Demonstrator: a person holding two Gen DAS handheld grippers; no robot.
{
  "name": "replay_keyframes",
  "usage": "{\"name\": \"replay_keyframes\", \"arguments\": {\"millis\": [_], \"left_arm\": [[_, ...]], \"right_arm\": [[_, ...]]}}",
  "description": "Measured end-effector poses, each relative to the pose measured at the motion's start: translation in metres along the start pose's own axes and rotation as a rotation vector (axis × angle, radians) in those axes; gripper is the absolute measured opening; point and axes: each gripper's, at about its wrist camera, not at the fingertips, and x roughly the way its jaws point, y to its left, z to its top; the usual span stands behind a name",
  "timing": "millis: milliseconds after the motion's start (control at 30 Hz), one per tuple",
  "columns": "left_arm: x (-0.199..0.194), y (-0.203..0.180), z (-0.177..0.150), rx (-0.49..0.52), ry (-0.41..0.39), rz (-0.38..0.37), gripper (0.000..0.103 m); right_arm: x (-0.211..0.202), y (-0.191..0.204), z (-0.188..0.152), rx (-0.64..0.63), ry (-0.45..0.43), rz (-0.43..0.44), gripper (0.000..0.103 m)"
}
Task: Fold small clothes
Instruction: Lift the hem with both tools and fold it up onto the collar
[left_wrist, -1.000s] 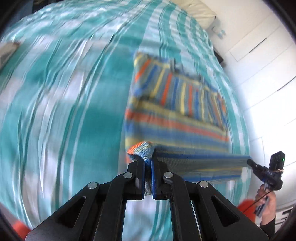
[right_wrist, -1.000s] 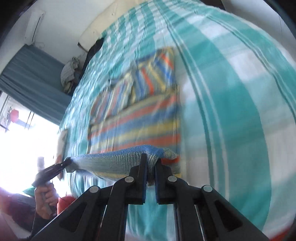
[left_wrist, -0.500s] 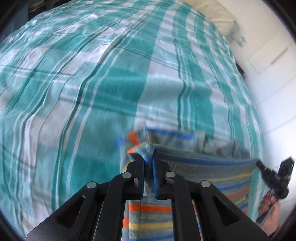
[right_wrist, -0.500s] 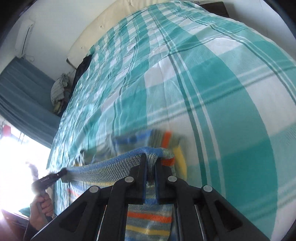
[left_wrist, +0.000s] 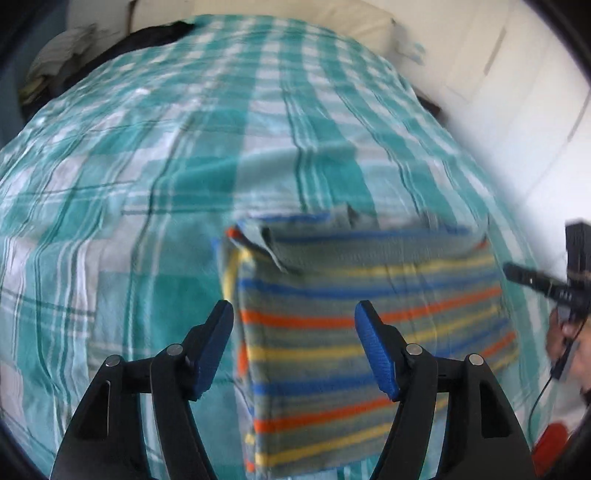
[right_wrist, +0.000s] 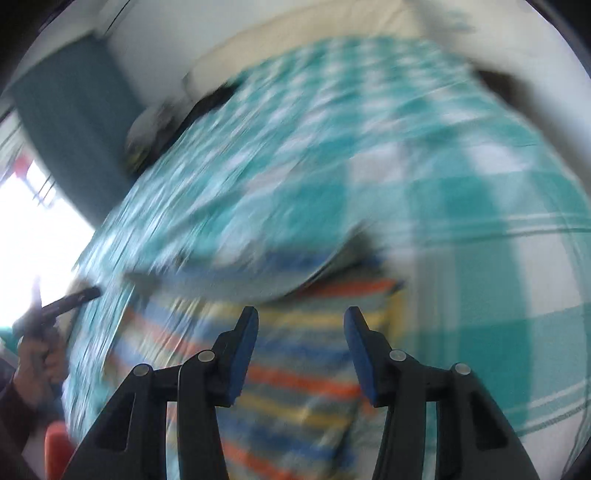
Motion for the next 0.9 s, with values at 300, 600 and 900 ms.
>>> {"name": "replay_keyframes", "arguments": {"millis": [300, 600, 900], "left_arm": [[0.019, -0.012, -0.006, -0.016, 0.072, -0.026, 0.074], [0.045, -0.003, -0.008, -0.018, 0.081, -0.023, 0.083], [0.032, 0.100, 0.002, -0.486, -0.023, 0.156, 0.081]], "right_arm": [[0.101, 0.017, 0.062, 0.185, 0.142, 0.067, 0.050], [0.047, 0.033, 0.073, 0.119, -0.066, 0.038, 0.050], [-0.011, 0.008, -0.135, -0.217, 0.089, -0.210, 0.051]]}}
